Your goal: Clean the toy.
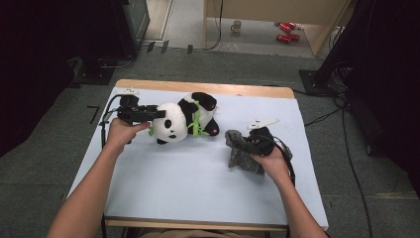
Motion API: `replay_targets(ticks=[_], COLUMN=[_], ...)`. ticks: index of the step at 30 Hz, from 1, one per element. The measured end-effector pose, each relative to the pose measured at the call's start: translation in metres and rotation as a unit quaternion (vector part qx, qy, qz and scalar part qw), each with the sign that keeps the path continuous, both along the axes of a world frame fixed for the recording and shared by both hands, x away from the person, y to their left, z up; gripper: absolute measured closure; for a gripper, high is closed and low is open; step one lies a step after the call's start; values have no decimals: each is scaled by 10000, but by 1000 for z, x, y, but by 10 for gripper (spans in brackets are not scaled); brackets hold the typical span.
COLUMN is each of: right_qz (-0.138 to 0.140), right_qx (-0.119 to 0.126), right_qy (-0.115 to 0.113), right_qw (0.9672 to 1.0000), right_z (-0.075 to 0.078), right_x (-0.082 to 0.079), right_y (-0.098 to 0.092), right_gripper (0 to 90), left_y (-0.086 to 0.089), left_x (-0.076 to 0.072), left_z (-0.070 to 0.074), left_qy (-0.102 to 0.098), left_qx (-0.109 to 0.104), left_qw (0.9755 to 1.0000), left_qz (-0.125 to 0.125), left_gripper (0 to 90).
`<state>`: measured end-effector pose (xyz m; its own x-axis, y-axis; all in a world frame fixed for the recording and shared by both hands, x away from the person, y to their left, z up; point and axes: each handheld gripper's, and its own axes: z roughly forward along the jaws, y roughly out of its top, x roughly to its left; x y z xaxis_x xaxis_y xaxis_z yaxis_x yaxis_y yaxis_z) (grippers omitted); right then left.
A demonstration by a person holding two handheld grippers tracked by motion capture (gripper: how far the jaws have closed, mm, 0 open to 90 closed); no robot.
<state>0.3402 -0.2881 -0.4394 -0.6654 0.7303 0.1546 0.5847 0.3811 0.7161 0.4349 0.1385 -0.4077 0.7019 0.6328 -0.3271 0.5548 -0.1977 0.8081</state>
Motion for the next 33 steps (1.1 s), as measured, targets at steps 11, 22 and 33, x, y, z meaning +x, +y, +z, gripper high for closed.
replay_targets(ticks=[11, 22, 33], right_qz=[-36, -67, -97], right_qx=[-27, -25, -133], right_qy=[79, 110, 252], right_qw=[10000, 9999, 9995], right_z=[-5, -7, -18], right_x=[3, 4, 9], right_y=[1, -1, -2], right_gripper=[756, 752, 745], left_y=[11, 27, 30], left_x=[3, -3, -6], left_z=[-5, -3, -11], left_qy=[84, -380, -67], left_qx=[20, -115, 183], left_qw=[9996, 9979, 9992], left_qz=[254, 516, 363], left_gripper=[458, 493, 425])
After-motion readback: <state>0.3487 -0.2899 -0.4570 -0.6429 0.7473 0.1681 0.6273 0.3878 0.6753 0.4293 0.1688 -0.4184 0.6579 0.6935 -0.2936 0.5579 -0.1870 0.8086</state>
